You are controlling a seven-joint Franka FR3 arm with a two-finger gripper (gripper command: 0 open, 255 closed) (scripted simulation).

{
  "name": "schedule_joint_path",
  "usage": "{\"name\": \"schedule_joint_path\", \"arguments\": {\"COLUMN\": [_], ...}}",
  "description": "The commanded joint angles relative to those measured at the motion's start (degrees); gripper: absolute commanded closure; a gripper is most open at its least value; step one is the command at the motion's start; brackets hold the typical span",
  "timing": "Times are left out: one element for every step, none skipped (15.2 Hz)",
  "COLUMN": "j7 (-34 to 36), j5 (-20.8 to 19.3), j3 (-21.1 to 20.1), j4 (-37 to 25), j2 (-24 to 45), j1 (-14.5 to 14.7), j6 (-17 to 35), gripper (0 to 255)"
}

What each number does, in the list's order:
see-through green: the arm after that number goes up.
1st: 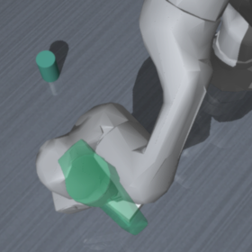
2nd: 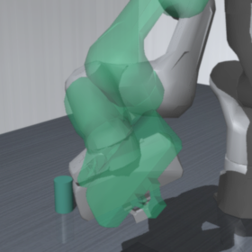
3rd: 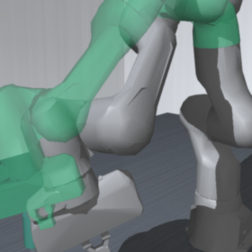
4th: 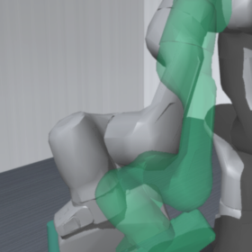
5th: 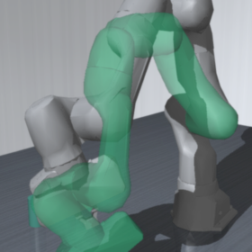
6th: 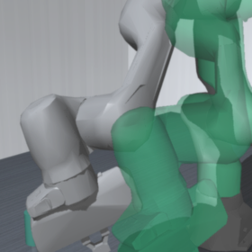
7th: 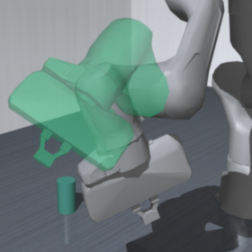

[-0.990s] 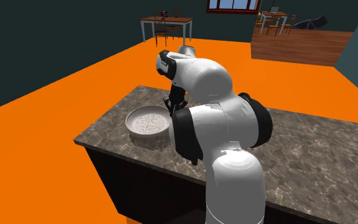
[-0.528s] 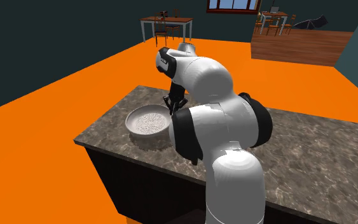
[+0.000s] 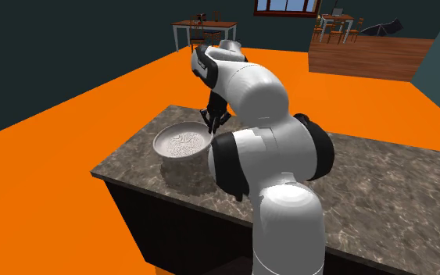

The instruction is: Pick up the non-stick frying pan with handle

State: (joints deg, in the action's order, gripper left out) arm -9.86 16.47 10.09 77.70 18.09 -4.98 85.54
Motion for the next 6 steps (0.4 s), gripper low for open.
{"name": "schedule_joint_path", "arguments": {"j7": [0.34,0.51,0.68,0.86,0.88,0.89], "j5": [0.06,0.10,0.15,0.21,0.21,0.22], "j3": [-0.01,-0.01,-0.01,-0.01,-0.01,-0.01], "j4": [-1.65,-2.68,-3.74,-4.83,-4.97,-4.99], "j2": [0.14,0.32,0.52,0.74,0.75,0.77], "j1": [-0.09,-0.17,-0.26,-0.35,-0.36,-0.36], "j6": [-1.46,-2.29,-3.14,-4.00,-4.12,-4.13], "gripper": [255,255,255,255,255,255]}}
